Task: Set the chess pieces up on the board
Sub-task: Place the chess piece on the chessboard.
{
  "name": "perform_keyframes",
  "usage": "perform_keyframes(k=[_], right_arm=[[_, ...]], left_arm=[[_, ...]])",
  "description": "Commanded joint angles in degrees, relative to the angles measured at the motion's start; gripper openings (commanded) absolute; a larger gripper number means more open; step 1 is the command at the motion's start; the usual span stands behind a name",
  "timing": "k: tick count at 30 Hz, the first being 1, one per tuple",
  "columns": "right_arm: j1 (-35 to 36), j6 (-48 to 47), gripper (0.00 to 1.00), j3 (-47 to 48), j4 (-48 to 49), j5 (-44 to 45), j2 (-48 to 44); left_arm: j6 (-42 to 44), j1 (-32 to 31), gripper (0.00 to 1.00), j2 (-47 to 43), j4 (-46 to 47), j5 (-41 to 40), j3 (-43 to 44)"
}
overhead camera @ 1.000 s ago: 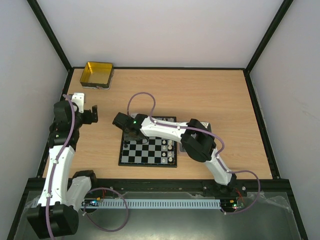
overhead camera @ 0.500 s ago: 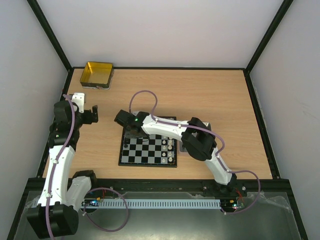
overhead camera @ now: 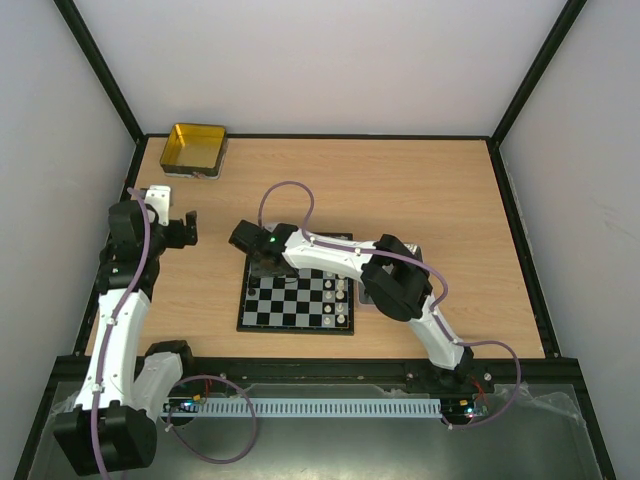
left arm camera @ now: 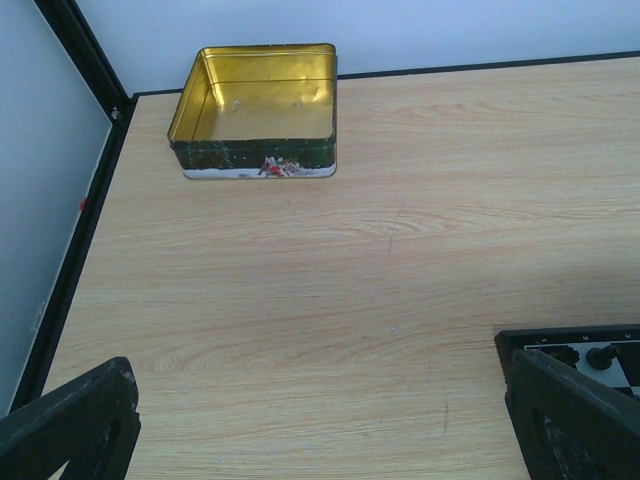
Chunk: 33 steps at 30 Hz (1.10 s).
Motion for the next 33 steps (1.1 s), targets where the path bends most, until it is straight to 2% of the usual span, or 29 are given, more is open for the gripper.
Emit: perform_keyframes(k=[1, 33], right_arm=[[-0.1, -0.6, 0.09, 1.1, -0.6, 0.2, 1.0], [0.2, -1.5, 0.16, 3.0, -0.9, -1.2, 2.0]], left_arm=[[0.0, 0.3, 0.99, 0.3, 0.2, 0.6, -0.7], [0.7, 0.3, 0.99, 0.4, 0.2, 1.1, -0.9]])
